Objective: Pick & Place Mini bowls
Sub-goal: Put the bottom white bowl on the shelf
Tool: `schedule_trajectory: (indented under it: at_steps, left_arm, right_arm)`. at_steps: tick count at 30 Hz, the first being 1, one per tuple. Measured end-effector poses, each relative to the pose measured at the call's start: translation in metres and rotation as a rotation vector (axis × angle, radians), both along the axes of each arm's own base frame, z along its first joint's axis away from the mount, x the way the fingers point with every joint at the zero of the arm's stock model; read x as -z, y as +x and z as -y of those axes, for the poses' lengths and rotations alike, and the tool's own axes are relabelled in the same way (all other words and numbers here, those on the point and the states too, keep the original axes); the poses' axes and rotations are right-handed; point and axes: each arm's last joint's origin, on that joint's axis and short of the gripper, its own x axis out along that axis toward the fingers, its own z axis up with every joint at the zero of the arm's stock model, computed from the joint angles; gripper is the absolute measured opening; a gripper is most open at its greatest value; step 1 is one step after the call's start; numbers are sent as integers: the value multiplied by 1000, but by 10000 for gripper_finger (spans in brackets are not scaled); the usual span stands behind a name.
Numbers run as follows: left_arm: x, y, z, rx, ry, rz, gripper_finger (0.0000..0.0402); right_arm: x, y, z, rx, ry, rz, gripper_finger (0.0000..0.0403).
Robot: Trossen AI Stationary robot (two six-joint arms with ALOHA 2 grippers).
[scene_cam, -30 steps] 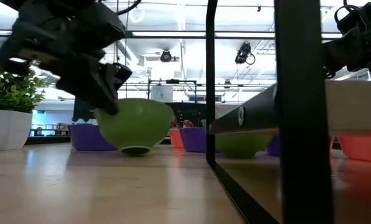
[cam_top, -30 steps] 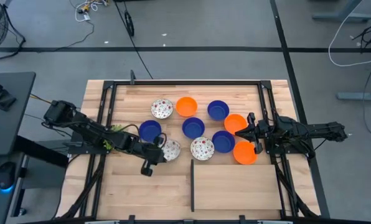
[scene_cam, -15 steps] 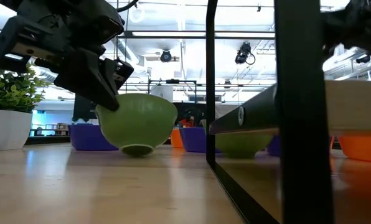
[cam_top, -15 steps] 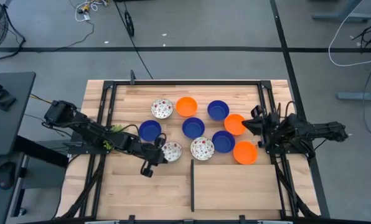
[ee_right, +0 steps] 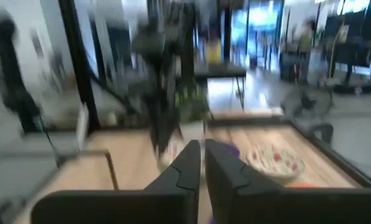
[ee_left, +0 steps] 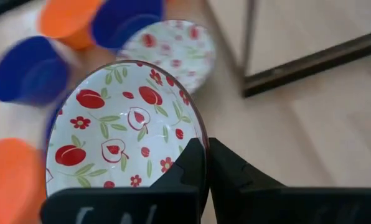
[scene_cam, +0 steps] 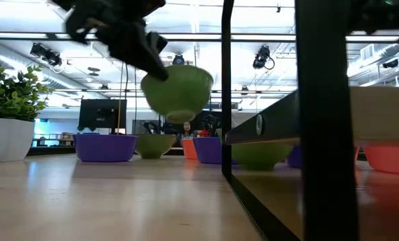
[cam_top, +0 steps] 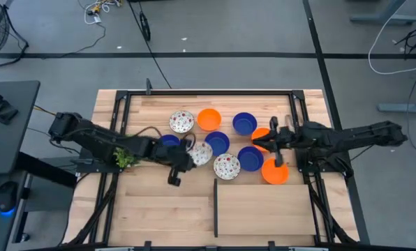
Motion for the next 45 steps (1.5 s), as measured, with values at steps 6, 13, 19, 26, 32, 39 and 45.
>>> schedule_trajectory:
  at_steps: [6,13,19,26,32,39,45]
  left_arm:
    - [-36,14,-31,19,53,43,11]
    - [-55,20,-54,100,40,95,11]
    - [-56,20,-59,101,59,101,11]
    - [-54,22,-59,106,60,101,11]
    - [-54,22,-59,103,62,99,11]
    - [-56,23,-58,120,78,130,17]
    - [-64,25,-60,47,96,203,85]
  right_arm:
    - [-33,45,1,16,-146,-249,82]
    - [-58,102,5,-33,-341,-493,148]
    - [-67,144,12,-100,-458,-676,161]
    - [-63,173,14,-217,-530,-756,144]
    - [-51,181,13,-252,-562,-790,108]
    - [-47,180,10,-326,-578,-796,29]
    - [-47,177,4,-241,-533,-843,7]
